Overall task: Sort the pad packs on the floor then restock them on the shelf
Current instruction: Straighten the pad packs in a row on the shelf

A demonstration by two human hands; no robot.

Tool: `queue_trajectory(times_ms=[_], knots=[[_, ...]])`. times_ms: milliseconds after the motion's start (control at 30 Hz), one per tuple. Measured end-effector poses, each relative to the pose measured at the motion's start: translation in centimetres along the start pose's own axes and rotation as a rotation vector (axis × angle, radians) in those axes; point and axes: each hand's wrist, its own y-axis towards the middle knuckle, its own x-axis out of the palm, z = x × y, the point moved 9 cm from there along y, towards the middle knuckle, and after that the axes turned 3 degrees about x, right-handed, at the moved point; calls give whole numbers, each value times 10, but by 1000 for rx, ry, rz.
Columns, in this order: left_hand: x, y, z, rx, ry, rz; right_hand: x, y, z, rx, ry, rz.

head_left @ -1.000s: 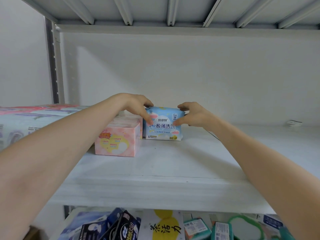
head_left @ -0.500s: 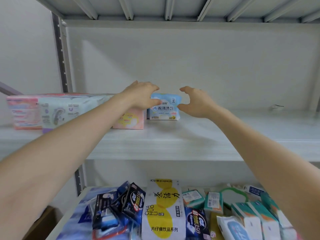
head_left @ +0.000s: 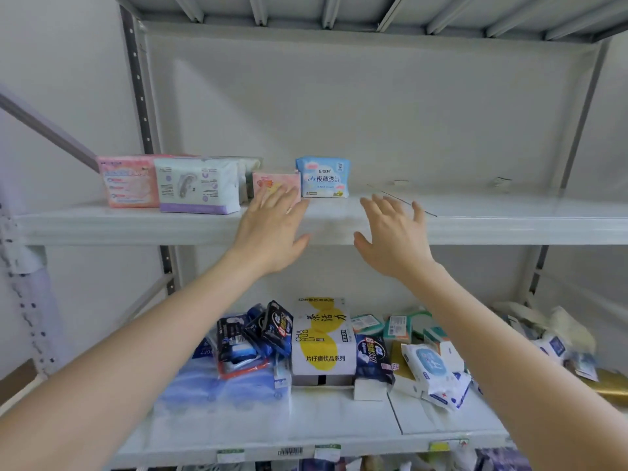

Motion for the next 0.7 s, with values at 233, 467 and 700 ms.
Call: queue_trajectory(times_ms=[233, 467, 700], knots=[[9, -73, 23, -48, 12, -39, 3, -65, -15, -49, -8, -58], [11, -139, 33, -109, 64, -127, 17, -128, -40, -98, 50, -161], [8, -207, 17, -206, 129, -252, 18, -158, -86, -154, 81, -222]])
